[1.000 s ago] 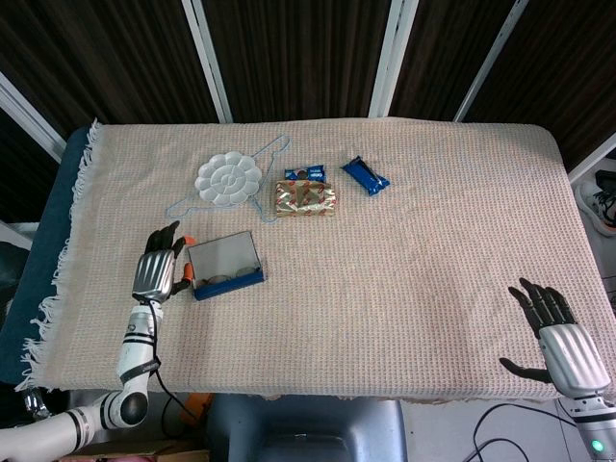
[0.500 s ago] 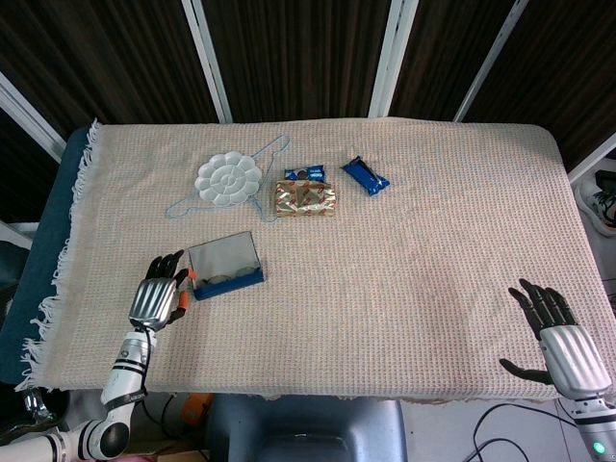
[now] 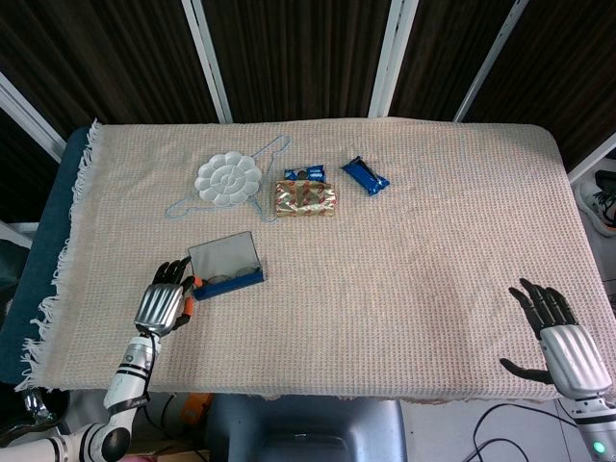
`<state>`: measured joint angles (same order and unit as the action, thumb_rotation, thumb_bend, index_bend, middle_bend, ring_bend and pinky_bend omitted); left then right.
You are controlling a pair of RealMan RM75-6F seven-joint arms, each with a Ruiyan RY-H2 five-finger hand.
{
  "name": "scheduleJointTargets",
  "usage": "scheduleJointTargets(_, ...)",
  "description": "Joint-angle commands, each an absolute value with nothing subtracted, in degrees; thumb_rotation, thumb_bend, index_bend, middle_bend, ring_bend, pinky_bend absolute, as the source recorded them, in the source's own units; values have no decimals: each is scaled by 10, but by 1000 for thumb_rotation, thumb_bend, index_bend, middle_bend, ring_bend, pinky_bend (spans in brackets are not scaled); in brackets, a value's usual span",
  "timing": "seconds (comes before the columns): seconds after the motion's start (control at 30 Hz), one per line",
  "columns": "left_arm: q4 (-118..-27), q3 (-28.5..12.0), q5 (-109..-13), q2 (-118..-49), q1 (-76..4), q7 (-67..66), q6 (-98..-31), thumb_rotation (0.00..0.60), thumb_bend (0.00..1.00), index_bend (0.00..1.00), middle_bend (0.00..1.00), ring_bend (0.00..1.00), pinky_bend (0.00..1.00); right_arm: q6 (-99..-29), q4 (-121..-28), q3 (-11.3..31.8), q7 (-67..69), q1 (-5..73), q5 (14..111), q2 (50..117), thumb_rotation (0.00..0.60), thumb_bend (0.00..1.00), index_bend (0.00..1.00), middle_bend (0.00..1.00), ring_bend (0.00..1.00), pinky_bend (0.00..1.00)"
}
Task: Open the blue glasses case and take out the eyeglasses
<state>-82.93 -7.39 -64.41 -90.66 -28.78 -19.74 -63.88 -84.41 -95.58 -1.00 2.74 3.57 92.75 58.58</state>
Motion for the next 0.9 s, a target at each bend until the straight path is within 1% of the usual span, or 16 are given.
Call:
scheduleJointTargets(0.03,-834,-68,-650,-904,-285,-200,-642,600,624,359,0,0,0,-844,-956,-10,28,36,928,586,600,176,0,0,0,0)
scheduleJointTargets(0.27,-850,-44,-678,-905,-277,-216,-654,600,656,362,0,0,0,-846,-956,-11,27,35,931,586,600,177,0,0,0,0)
scheduleJointTargets(0.4,-875,-28,-695,-895,-272,-222,-655,600,663,369,0,0,0,-848,-955,-11,31,34,931,585,600,176,0,0,0,0)
scheduleJointTargets(0.5,-893,-14,-711,-887,-270,-233,-655,600,665,364,0,0,0,-850,-955,-11,34,33,931,584,600,176,0,0,0,0)
scheduleJointTargets(0.7,-916,-2,-719,-879,-269,-237,-648,600,664,362,0,0,0,-851,-954,-11,36,33,932,584,600,176,0,0,0,0)
scheduleJointTargets(0.8,-946,13,-745,-873,-268,-240,-648,600,664,359,0,0,0,-854,-954,-11,38,32,934,583,600,176,0,0,0,0)
scheduleJointTargets(0.9,-955,20,-756,-874,-265,-244,-650,600,665,359,0,0,0,-855,-954,-12,40,32,935,583,600,176,0,0,0,0)
